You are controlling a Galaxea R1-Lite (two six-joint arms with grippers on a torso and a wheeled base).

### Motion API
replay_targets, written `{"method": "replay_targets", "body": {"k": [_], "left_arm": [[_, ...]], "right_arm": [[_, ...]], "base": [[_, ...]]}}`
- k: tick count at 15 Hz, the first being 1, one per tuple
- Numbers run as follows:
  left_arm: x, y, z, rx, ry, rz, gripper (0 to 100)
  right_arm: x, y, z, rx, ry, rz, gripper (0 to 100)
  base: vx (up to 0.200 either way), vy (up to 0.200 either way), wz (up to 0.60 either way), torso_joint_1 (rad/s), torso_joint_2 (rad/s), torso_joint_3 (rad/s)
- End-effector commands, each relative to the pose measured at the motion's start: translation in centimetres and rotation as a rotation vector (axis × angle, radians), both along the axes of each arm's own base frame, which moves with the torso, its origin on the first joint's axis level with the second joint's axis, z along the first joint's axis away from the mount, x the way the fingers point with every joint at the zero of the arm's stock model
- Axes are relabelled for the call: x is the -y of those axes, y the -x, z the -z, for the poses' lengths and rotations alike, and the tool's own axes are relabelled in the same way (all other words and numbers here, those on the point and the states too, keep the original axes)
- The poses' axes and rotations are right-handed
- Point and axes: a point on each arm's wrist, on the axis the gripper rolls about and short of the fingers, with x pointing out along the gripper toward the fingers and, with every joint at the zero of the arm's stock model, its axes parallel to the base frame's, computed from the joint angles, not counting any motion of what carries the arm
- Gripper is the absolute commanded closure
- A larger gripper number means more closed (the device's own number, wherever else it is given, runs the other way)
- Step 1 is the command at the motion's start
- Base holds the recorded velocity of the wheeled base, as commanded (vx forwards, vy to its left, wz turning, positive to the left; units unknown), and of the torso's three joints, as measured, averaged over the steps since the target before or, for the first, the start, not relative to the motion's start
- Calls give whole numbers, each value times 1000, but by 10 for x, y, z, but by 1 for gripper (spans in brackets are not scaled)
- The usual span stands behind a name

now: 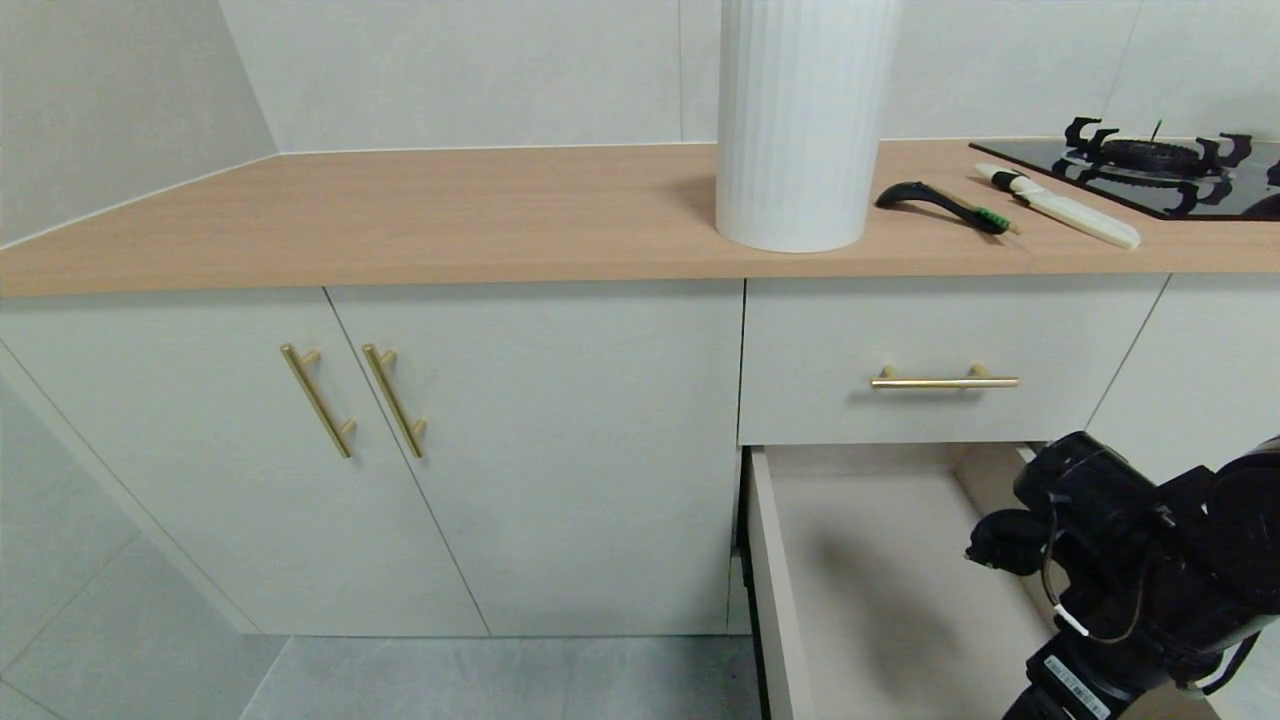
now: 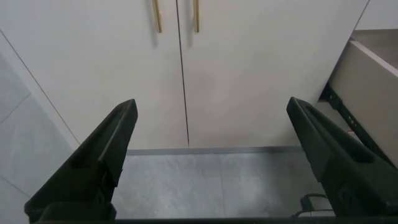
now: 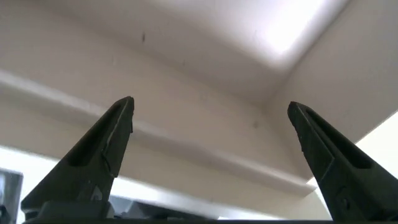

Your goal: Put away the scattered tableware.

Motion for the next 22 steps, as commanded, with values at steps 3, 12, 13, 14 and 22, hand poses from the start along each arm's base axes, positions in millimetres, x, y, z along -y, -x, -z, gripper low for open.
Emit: {"method": "replay_targets", "body": {"k": [3,12,13,14,22], "left_arm": [[0,0,0,0,0,0,0],[0,0,0,0,0,0,0],[0,0,0,0,0,-1,0],[0,0,0,0,0,0,0],[0,0,0,0,0,0,0]], "right_arm": [[-3,-15,-14,90,-62,107,0],[3,-34,-44,624,-327,223,0],[3,-34,-46,666,-342,224,0],[4,-33,-49,695,-345,229,0],[6,-30,-53,739,-316,251,0]], "base": [[0,0,0,0,0,0],[0,0,0,0,0,0],[0,0,0,0,0,0],[0,0,0,0,0,0],[0,0,0,92,-319,-236]]}}
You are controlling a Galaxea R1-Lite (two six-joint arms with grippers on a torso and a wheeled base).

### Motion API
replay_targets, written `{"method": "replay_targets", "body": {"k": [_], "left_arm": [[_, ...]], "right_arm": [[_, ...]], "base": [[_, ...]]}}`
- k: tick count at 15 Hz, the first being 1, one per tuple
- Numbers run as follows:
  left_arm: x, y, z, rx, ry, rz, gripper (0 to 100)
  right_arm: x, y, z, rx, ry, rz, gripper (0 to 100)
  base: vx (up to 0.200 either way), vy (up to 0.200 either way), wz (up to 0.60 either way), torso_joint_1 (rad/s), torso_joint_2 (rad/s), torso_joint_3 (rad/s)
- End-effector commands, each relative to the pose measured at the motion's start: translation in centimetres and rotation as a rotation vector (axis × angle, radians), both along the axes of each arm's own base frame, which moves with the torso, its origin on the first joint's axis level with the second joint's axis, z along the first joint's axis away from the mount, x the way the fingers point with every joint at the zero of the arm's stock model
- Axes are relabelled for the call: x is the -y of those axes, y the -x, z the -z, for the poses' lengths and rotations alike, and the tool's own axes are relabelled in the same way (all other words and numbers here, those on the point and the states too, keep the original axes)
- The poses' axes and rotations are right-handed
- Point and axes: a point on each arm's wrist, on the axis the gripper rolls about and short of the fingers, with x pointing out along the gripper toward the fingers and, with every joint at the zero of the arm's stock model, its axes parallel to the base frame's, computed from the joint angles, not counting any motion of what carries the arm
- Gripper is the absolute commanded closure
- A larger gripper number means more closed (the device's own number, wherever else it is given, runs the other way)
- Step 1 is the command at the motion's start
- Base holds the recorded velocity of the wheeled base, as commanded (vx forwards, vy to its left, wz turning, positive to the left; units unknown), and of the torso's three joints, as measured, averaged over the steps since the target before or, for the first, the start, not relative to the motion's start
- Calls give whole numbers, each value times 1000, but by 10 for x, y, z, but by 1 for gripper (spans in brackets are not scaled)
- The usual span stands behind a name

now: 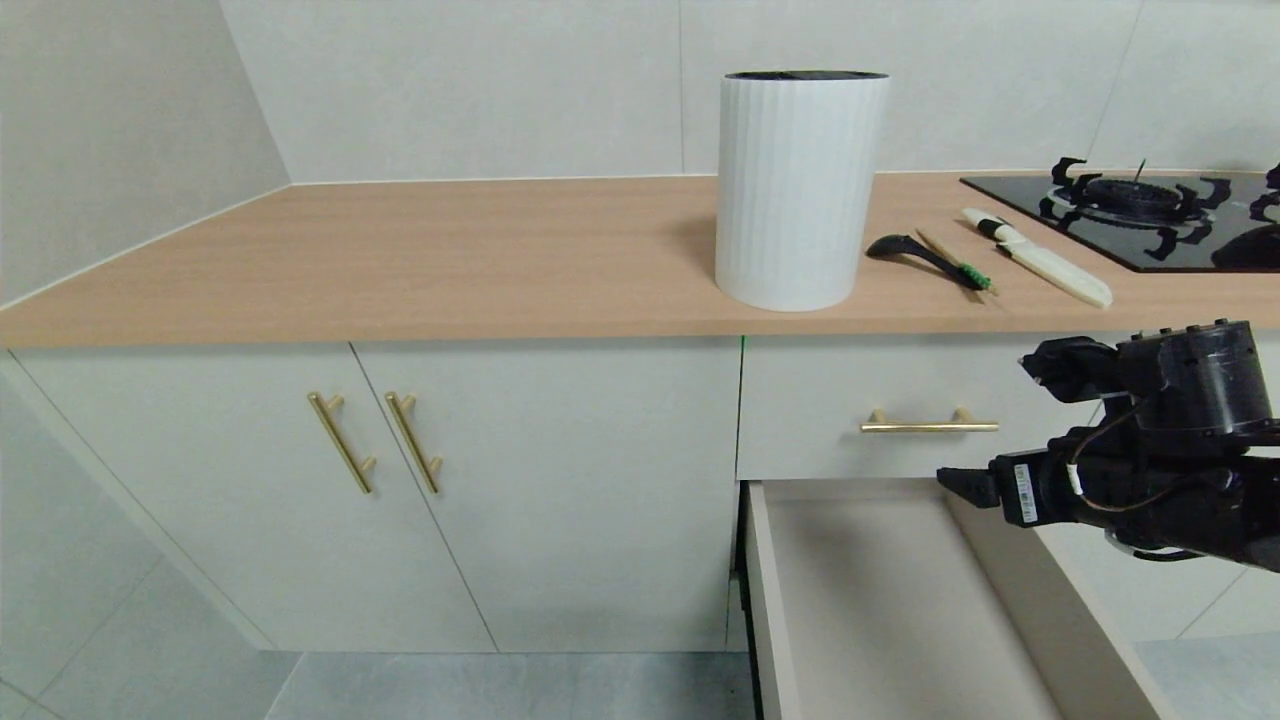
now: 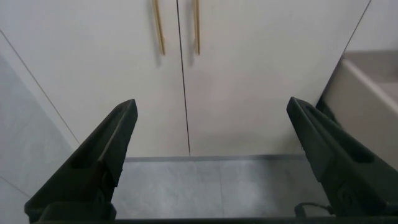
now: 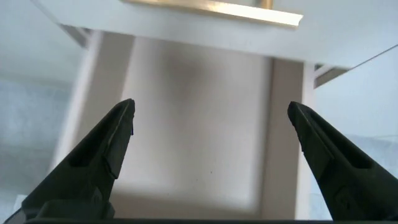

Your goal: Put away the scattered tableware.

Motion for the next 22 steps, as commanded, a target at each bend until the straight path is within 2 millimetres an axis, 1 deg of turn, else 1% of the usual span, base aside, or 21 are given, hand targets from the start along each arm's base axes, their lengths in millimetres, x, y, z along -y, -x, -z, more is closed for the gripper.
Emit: {"method": "replay_targets", "body": {"k": [1,6,8,9,10,11,13,14,15,16,19,20,22], "left_arm": [[0,0,0,0,0,0,0],[0,0,0,0,0,0,0],[0,0,0,0,0,0,0],[0,0,0,0,0,0,0],[0,0,0,0,0,0,0],[0,0,0,0,0,0,0],[0,0,0,0,0,0,0],[0,0,0,0,0,0,0],[0,0,0,0,0,0,0],[0,0,0,0,0,0,0],[0,0,0,0,0,0,0],[0,0,0,0,0,0,0],[0,0,0,0,0,0,0]], "right_arm": [[0,0,-1,3,0,2,0],[0,0,-2,8,-1,2,0],[0,0,-4,17,0,-2,0],[-1,-4,-12,60,16,-17,0],[-2,-11,-17,89,20,-18,0],[-1,-21,-27,125,36,-16,0],[-5,-35,-59,224,24,-4,0],[-5,-36,-66,237,22,13,0],[-5,-34,-69,232,0,32,0],[-6,-42,-70,237,-39,65,0],[-4,-53,-72,251,-39,125,0],[-6,-62,-63,228,-20,149,0],[-8,-72,-53,209,0,176,0]], "base": [[0,0,0,178,-491,-290],[0,0,0,180,-470,-285],[0,0,0,90,-217,-132],[0,0,0,46,-85,-51],[0,0,0,12,-56,-32],[0,0,0,0,0,0],[0,0,0,0,0,0],[0,0,0,0,0,0],[0,0,0,0,0,0],[0,0,0,0,0,0],[0,0,0,0,0,0],[0,0,0,0,0,0],[0,0,0,0,0,0]]}}
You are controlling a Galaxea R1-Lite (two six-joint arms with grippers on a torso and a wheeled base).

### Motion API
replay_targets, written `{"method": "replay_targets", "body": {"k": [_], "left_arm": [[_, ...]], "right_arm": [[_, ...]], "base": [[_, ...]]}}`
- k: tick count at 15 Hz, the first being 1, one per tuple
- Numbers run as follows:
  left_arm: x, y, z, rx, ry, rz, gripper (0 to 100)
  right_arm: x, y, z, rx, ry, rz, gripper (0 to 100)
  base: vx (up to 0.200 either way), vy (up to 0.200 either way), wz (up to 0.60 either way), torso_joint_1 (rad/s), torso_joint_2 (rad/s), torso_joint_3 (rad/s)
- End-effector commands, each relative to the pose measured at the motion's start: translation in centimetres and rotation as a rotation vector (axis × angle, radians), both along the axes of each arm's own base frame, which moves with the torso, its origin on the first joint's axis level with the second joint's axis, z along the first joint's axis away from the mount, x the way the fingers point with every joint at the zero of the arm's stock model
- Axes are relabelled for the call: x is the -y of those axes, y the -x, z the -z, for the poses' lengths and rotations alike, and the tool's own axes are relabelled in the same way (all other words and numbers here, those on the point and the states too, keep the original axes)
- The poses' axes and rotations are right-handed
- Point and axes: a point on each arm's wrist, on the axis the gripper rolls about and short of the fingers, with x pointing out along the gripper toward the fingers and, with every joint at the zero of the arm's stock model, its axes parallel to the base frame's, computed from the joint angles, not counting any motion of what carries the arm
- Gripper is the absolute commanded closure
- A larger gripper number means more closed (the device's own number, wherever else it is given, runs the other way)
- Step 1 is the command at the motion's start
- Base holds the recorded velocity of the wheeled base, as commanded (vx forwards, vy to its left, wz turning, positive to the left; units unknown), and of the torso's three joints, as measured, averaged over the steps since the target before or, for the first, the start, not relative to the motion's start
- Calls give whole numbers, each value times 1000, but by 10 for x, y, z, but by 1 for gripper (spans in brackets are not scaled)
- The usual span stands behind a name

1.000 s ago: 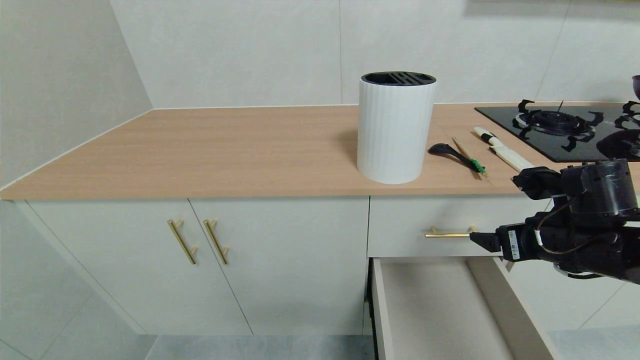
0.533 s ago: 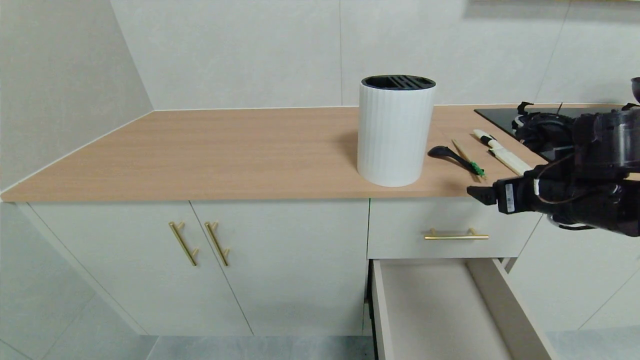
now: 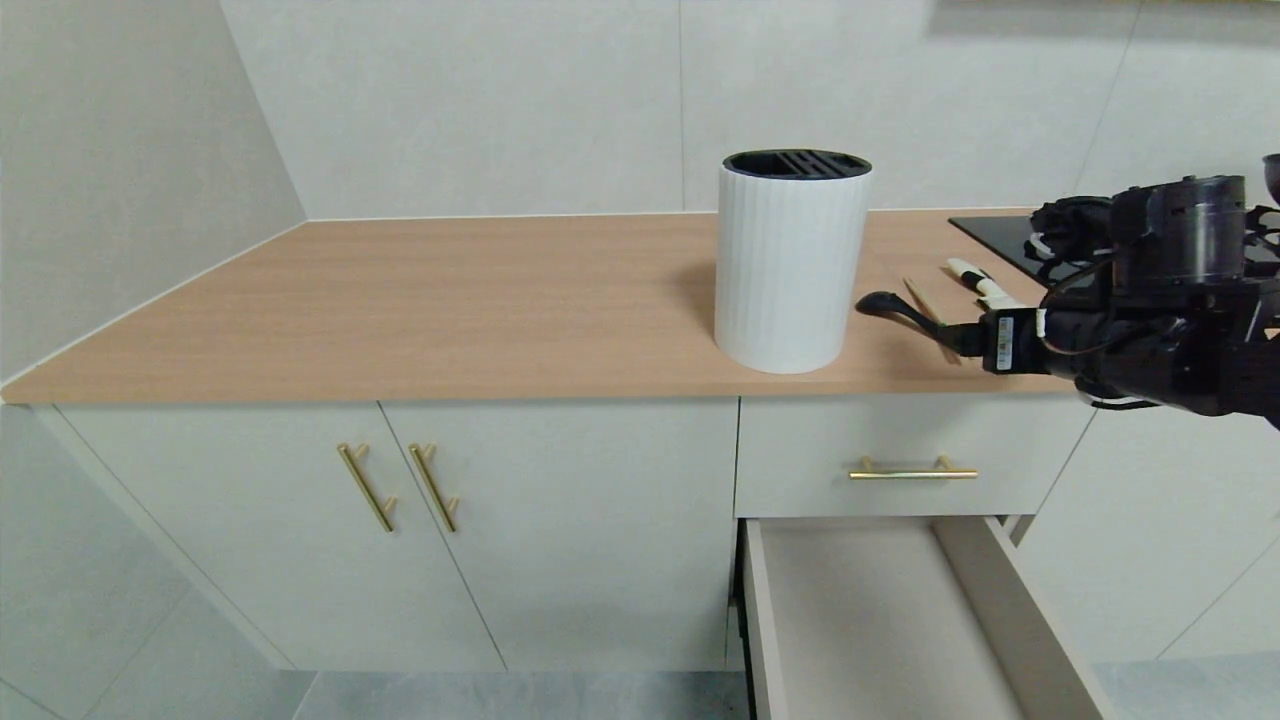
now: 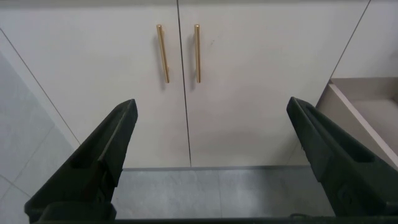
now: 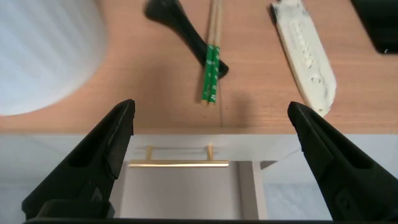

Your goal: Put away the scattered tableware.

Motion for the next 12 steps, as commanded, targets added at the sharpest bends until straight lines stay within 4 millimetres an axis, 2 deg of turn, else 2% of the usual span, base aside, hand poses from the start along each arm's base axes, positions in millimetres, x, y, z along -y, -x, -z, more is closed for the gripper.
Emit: {"method": "replay_targets", "body": {"k": [1,6,12], "left_arm": [[0,0,0,0,0,1,0],[0,0,0,0,0,1,0],[0,0,0,0,0,1,0]], "right_arm": [[-6,-20,19,-48,-2,17,0],[-11,-36,29,-23,-40,31,0],[-9,-41,31,-23,-46,51,0]], "base": [[0,0,0,0,0,0],[0,0,0,0,0,0],[0,0,0,0,0,0]]}}
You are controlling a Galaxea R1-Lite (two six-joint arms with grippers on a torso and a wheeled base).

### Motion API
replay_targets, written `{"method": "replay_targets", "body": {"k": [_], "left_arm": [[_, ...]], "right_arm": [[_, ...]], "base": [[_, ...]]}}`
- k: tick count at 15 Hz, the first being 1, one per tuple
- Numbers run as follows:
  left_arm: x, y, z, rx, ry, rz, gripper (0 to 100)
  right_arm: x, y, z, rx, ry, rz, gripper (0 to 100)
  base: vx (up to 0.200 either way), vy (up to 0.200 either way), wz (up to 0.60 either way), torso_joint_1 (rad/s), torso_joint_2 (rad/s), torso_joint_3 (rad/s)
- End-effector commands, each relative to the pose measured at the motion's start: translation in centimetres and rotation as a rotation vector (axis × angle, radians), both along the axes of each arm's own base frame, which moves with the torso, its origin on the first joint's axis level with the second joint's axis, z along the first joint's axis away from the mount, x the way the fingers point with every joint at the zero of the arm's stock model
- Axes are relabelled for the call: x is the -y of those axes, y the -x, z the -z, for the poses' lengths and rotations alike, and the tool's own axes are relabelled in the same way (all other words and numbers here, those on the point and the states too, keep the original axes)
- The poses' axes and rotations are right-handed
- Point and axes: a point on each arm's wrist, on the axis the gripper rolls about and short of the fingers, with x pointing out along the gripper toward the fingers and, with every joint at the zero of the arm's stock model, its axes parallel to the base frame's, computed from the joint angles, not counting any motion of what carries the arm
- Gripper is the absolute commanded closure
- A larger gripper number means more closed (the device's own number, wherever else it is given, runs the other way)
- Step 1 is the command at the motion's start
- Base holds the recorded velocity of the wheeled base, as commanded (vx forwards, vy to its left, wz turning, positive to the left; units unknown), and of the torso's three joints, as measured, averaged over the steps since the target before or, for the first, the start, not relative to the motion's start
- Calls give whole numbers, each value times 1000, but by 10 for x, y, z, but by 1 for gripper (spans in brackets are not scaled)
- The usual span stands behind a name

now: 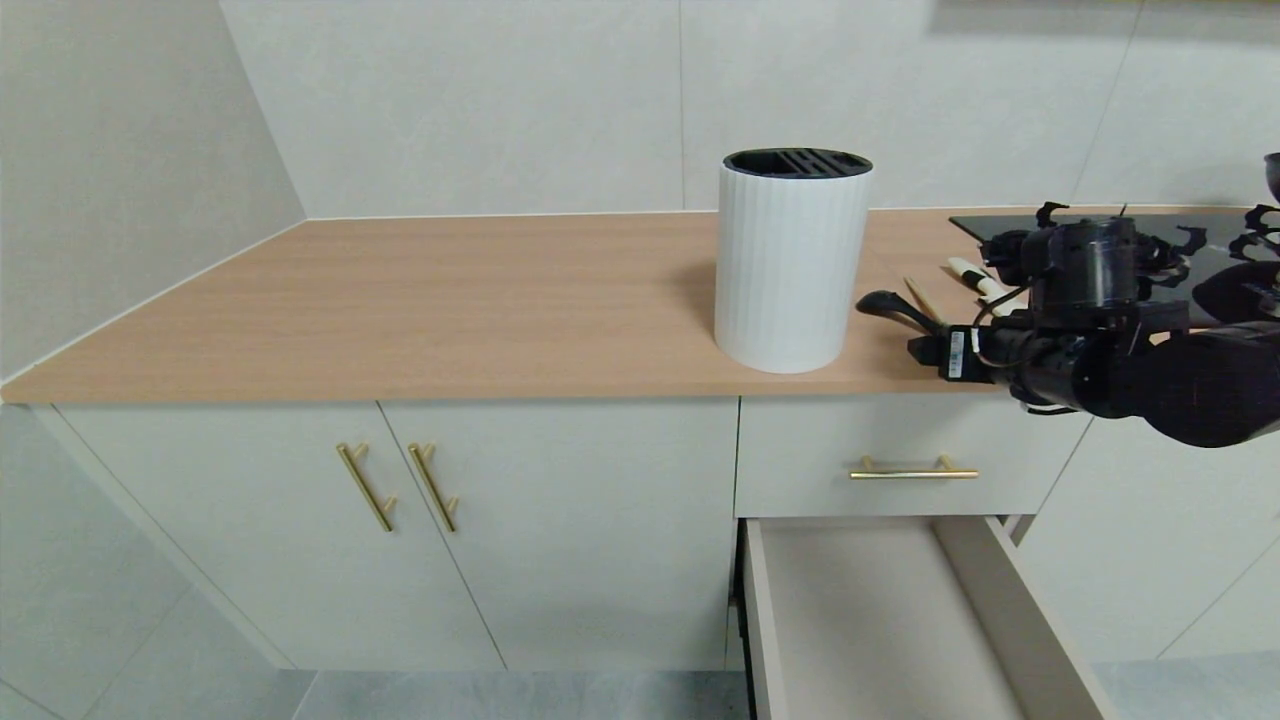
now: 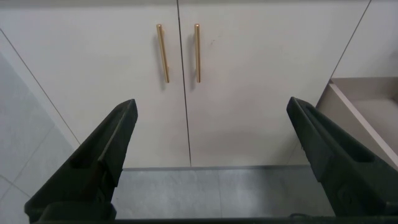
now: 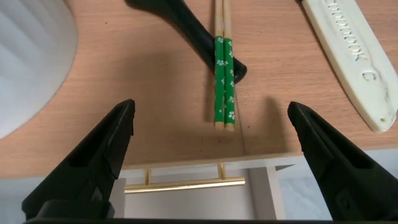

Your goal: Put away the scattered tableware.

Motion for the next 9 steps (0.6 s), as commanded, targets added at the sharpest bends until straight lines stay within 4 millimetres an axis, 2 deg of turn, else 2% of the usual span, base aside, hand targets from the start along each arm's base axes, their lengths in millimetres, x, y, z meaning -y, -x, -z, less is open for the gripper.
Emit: {"method": "replay_targets", "body": {"k": [1,2,9], "left_arm": [[0,0,0,1,0,0,0],[0,0,0,1,0,0,0],[0,0,0,1,0,0,0]], "right_arm": [[0,-1,1,0,-2,3,0],[0,-2,1,-1,-1,5,100],[0,0,0,0,-1,6,100]], "base": [[0,0,0,0,0,0],[0,0,0,0,0,0],[0,0,0,0,0,0]]}}
